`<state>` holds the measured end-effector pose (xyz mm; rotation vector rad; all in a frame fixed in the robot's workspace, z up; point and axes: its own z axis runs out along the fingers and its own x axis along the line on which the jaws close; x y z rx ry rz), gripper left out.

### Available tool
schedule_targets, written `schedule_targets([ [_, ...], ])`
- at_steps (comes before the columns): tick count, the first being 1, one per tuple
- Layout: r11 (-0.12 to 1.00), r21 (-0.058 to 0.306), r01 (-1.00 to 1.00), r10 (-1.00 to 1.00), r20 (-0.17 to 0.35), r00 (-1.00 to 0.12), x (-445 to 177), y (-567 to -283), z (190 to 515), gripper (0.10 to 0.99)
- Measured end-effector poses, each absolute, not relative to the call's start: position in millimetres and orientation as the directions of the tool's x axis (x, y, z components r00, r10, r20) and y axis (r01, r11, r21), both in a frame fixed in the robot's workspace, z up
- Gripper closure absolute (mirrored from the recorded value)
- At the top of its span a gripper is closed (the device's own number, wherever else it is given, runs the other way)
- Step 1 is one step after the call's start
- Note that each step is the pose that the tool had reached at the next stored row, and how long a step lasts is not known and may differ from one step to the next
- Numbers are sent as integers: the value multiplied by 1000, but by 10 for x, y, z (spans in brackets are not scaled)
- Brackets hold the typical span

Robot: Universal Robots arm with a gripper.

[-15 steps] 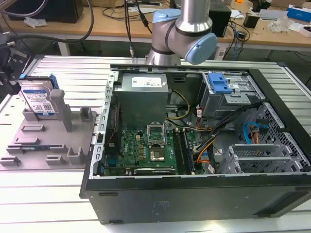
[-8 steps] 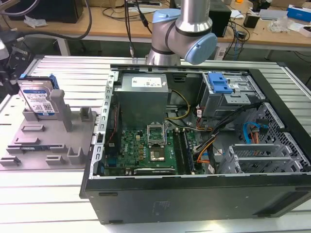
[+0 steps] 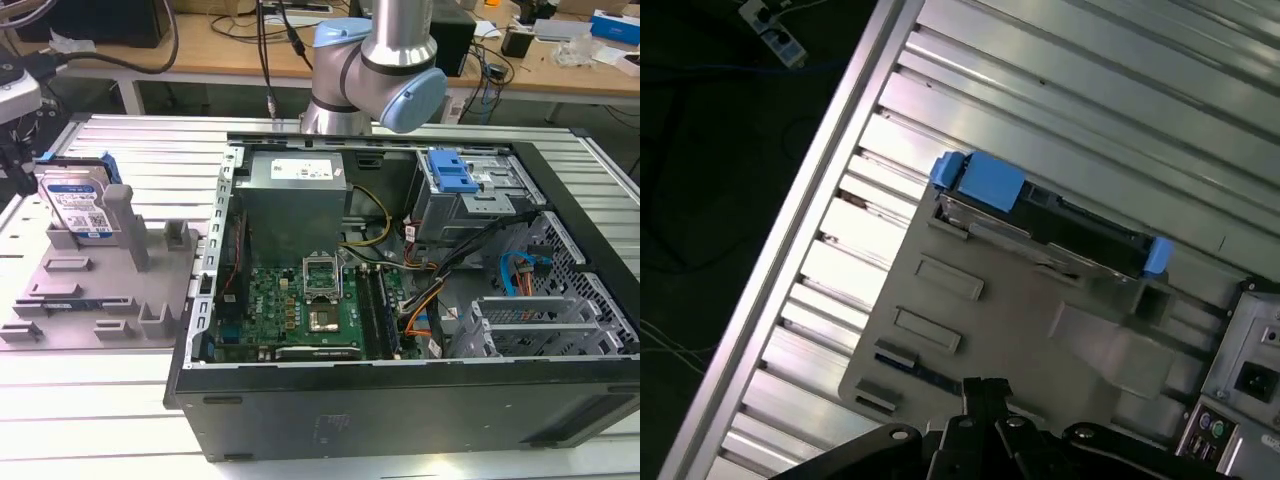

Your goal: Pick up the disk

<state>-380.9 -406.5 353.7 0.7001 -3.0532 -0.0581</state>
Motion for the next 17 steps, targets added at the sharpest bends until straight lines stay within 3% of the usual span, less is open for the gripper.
schedule_targets([
  [6,836,37,-548,-548,-1,-836,-3809,-4066,3537,973],
  [7,825,37,-564,-564,-1,-825,-3809,-4066,3537,918],
  [8,809,37,-586,-586,-1,-810,-3809,-4066,3537,788],
  [9,799,37,-600,-600,-1,-800,-3809,-4066,3537,788],
  [11,774,37,-632,-632,-2,-775,-3809,-4065,3537,671],
  [12,763,37,-646,-646,-2,-763,-3809,-4066,3537,671],
  [13,747,37,-664,-664,-2,-748,-3809,-4065,3537,604],
  [17,677,36,-735,-736,-2,-677,-3809,-4065,3537,604],
])
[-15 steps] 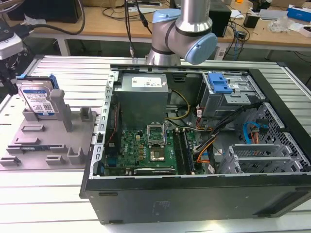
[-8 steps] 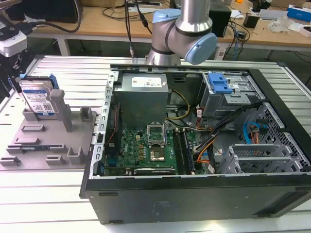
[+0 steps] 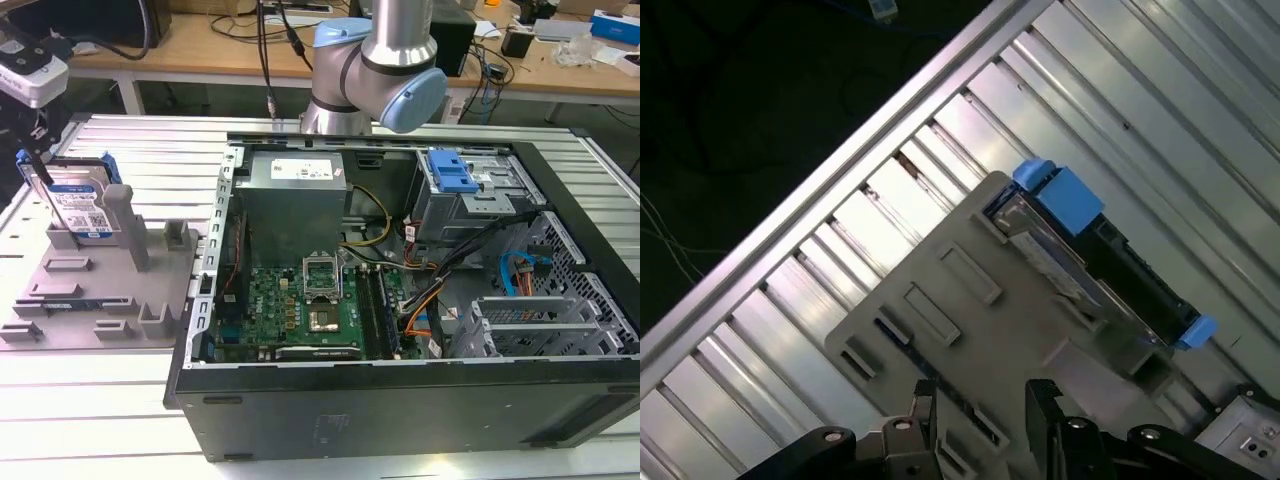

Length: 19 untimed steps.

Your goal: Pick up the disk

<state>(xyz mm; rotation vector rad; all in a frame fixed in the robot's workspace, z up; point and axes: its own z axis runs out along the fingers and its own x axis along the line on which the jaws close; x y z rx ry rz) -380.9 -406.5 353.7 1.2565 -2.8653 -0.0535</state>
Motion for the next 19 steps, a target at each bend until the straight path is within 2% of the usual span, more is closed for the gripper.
schedule_targets([
  [3,633,36,-773,-774,-3,-634,-3809,-4066,3537,592],
  [4,618,36,-786,-786,-3,-618,-3809,-4065,3537,529],
  [19,247,29,-968,-969,-4,-248,-3809,-4066,3520,529],
])
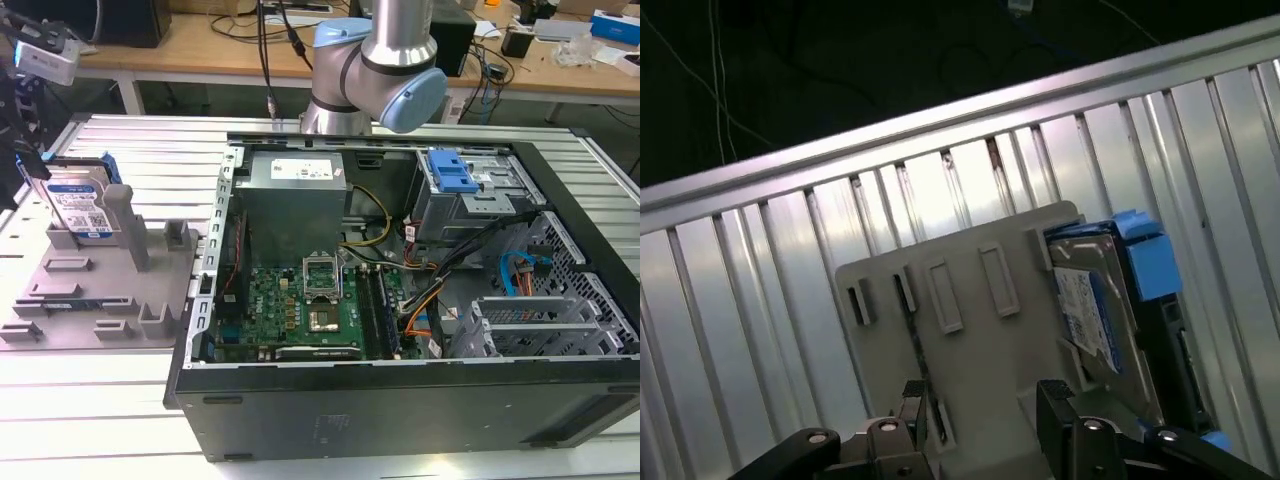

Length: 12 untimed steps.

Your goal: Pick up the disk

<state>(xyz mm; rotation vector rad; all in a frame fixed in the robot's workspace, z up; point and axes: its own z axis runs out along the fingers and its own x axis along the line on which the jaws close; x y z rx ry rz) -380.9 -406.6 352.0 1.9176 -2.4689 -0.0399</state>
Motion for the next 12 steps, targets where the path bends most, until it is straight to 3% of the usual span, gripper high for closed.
schedule_targets([
  [8,39,22,-999,-999,-3,-39,-3809,-4066,3497,529],
  [12,26,22,-999,-1000,-3,-26,-3809,-4065,3496,529],
])
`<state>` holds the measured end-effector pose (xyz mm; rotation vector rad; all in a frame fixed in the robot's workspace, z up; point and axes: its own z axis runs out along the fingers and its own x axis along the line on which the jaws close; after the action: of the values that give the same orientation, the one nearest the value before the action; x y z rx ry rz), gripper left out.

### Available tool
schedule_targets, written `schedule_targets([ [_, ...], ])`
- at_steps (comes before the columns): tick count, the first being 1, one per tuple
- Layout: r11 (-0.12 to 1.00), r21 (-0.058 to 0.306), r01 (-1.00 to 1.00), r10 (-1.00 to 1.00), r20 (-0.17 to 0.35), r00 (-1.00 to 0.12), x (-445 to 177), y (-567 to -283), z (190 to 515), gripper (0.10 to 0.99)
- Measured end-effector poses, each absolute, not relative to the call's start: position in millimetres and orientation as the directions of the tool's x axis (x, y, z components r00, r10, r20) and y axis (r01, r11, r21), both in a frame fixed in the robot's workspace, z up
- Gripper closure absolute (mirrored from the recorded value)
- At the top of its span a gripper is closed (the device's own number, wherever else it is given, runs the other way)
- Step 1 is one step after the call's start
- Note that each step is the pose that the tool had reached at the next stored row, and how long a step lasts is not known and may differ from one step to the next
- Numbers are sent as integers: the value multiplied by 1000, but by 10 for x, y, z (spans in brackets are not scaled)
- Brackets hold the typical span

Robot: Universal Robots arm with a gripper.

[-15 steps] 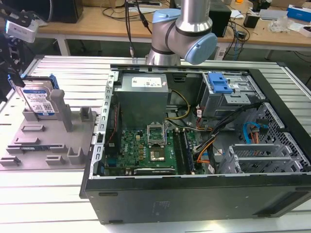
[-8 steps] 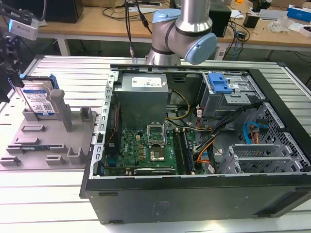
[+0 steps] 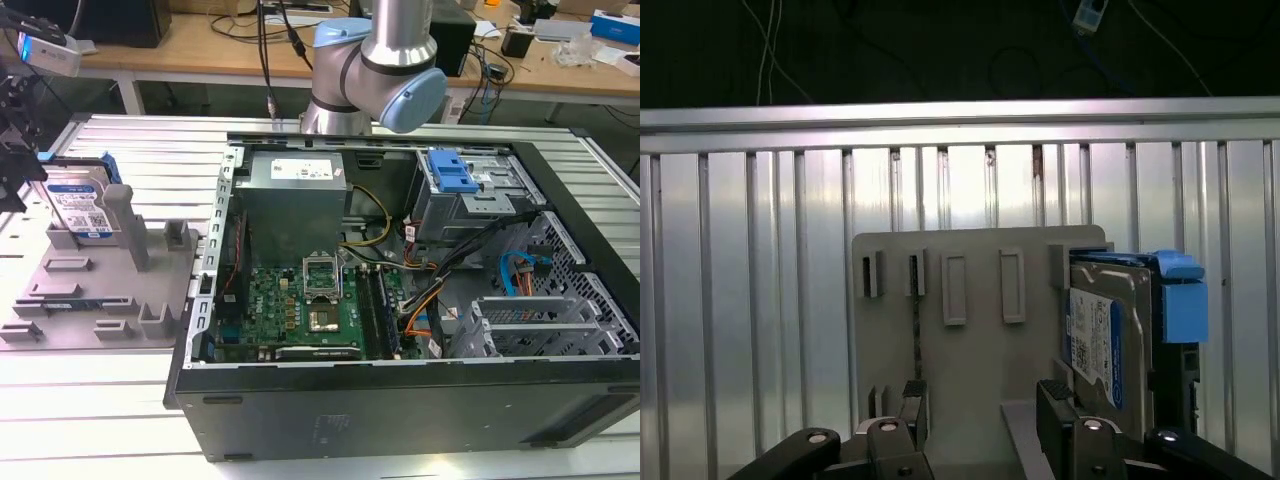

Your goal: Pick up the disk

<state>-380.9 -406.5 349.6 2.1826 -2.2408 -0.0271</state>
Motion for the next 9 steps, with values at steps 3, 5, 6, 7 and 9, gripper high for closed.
schedule_targets([
  [3,26,22,-999,-1000,-2,-26,-3809,-4064,3496,529],
  [5,26,22,-999,-1000,-1,-26,-3809,-4064,3496,529],
  [6,26,22,-999,-1000,-1,-26,-3809,-4063,3496,529],
  [7,26,22,-999,-1000,-1,-26,-3809,-4063,3496,529],
  [9,26,22,-999,-1000,-1,-26,-3814,-4036,3495,529],
])
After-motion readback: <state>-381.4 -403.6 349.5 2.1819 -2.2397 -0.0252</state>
